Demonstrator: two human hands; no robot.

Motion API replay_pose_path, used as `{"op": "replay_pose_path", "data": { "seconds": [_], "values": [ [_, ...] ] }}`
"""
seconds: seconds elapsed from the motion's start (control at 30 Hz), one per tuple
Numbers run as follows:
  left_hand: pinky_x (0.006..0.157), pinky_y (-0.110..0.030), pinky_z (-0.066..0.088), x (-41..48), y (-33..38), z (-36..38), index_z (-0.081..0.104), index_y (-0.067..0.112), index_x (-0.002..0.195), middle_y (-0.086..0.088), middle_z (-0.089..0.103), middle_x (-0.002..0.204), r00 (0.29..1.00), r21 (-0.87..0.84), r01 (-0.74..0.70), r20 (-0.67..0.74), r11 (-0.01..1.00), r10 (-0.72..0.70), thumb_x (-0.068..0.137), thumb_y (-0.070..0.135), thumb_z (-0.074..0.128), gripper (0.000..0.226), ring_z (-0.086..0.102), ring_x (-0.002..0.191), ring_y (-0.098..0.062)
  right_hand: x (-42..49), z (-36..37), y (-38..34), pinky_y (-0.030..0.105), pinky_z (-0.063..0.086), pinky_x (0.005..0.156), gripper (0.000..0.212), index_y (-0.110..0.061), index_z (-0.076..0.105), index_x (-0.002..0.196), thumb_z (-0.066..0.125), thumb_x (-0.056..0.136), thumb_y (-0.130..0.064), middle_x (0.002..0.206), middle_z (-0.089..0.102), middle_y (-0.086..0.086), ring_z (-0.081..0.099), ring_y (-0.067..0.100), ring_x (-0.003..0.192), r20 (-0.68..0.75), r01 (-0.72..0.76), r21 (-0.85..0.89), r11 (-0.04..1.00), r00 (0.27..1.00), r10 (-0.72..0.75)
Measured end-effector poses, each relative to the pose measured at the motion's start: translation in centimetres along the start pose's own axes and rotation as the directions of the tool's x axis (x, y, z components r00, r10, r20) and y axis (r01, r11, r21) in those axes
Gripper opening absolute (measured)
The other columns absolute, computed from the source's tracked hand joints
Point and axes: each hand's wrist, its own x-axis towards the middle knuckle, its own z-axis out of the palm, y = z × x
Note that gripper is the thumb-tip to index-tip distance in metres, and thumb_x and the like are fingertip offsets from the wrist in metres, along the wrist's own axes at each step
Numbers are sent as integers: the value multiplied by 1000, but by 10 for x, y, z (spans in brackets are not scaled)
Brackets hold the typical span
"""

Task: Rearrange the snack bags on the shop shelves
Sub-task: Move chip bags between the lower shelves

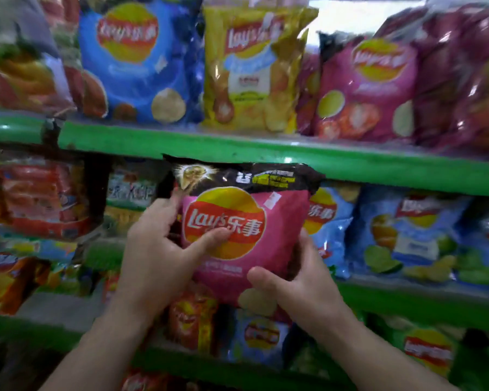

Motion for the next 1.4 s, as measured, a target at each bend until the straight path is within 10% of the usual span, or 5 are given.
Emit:
{"op": "replay_pose_path", "data": {
  "seconds": [0.1, 0.4, 0.67, 1.03, 1.4],
  "values": [
    [72, -17, 52, 18, 33, 22, 58, 29, 115, 18, 58, 100, 989, -50, -144, 28, 988, 146, 78, 71, 56, 56, 60, 93, 0, 7, -31, -29, 21, 58, 71, 69, -35, 56, 116, 90, 55, -39, 103, 74, -16, 73, 7, 92, -124, 14, 0, 1000, 992, -14],
    [95, -51, 51, 61, 89, 57, 26, 57, 143, 18, 46, 143, 974, -283, -207, 32, 937, 225, 76, 83, 46, 75, 50, 128, -9, 32, -127, -120, 37, 61, 65, 58, -33, 66, 107, 89, 54, -40, 99, 77, -2, 76, 22, 85, -329, 168, 18, 986, 932, -153],
    [70, -10, 47, 101, 96, 70, 38, 53, 134, 26, 56, 113, 987, -268, -160, -36, 950, 156, 74, 65, 57, 64, 57, 99, 8, 111, -184, -169, 19, 55, 51, 35, -27, 64, 99, 84, 71, -31, 82, 76, -17, 73, 4, 69, -549, 288, -61, 956, 790, -273],
    [82, -23, 46, 144, 123, 102, 36, 37, 143, 11, 53, 126, 980, -94, -196, 14, 976, 198, 71, 71, 54, 82, 55, 108, -6, 152, -209, -151, 30, 58, 53, 46, -17, 64, 102, 85, 68, -41, 81, 78, 1, 75, 18, 68, -359, -110, -155, 982, 932, 47],
    [109, -48, 34, 156, 137, 183, -12, 39, 151, -9, 31, 154, 974, 105, -171, 167, 980, 152, 66, 68, 71, 122, 35, 137, -31, 94, -218, -140, 15, 44, 83, 58, -21, 47, 138, 64, 85, -39, 113, 52, -17, 53, 2, 103, -352, 101, -684, 722, 821, -449]
  ]
}}
